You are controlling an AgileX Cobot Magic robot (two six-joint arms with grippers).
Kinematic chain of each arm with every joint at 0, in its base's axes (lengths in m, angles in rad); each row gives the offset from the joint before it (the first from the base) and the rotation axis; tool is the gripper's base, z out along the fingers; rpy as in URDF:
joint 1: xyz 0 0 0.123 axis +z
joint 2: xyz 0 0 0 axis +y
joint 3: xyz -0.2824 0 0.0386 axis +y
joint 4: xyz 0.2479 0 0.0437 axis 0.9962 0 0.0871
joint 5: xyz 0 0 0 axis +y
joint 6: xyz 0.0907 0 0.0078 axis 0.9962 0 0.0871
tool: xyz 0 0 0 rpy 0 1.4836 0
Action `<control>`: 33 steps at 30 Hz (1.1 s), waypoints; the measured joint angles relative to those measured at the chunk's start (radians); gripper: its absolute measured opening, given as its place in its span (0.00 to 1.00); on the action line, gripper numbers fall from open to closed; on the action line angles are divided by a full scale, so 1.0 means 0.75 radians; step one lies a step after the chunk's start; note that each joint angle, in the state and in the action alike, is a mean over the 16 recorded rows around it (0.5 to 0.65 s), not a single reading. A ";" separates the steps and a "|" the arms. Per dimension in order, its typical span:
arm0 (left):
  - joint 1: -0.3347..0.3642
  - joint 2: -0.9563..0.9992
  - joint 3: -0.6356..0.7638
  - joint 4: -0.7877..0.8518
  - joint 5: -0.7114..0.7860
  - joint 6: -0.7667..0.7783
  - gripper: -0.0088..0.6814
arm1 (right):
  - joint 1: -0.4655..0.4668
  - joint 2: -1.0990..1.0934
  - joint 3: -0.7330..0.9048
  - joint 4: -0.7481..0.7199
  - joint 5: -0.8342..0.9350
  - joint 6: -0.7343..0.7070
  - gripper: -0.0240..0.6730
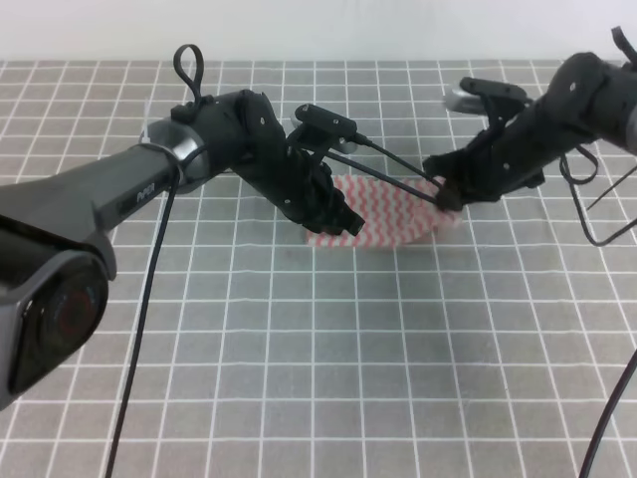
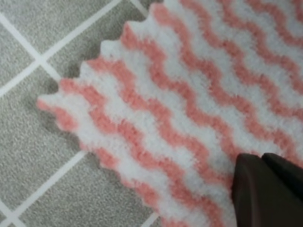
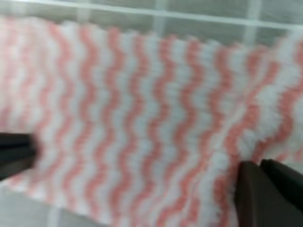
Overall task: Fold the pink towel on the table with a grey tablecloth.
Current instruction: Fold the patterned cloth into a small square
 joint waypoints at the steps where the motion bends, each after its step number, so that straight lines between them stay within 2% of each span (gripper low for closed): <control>1: 0.000 0.000 0.000 -0.001 0.001 0.000 0.01 | 0.000 -0.001 -0.013 0.016 0.012 -0.011 0.01; 18: 0.034 -0.112 -0.080 -0.002 0.053 -0.001 0.01 | 0.024 -0.006 -0.119 0.221 0.109 -0.163 0.01; 33: 0.133 -0.288 -0.115 -0.007 0.150 -0.032 0.01 | 0.155 0.008 -0.119 0.298 0.000 -0.206 0.01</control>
